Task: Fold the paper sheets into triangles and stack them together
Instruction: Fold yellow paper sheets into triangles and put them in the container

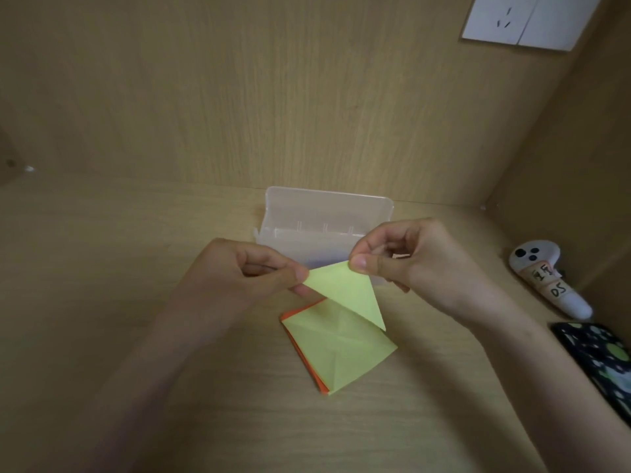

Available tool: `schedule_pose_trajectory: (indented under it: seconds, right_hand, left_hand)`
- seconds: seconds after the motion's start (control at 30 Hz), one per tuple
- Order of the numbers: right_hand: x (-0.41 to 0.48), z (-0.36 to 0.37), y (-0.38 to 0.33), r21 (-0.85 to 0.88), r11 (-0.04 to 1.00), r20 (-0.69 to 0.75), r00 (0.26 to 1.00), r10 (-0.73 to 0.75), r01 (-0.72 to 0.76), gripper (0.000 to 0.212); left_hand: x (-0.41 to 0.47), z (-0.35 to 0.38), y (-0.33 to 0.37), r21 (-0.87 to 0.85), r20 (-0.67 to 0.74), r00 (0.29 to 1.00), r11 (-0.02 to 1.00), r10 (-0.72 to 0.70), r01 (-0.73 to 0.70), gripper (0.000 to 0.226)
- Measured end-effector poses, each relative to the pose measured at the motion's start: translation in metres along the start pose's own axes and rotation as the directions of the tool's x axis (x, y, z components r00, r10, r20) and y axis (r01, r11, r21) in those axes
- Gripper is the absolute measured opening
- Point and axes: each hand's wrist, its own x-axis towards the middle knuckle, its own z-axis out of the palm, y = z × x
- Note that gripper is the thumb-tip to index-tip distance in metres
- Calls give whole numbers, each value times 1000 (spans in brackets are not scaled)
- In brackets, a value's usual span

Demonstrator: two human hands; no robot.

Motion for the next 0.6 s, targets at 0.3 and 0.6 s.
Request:
schedule_pose_trajectory:
  seconds: [0.3, 0.6]
  right_hand:
    - [44, -48, 2, -43, 999, -86, 996, 6, -10, 5]
    - [146, -32, 53, -395, 909, 241, 939, 245, -136, 6]
  left_hand:
    - [7, -9, -22, 39, -21, 997, 997, -72, 72, 18]
    - [13, 23, -48, -12, 115, 990, 997, -78, 80, 13]
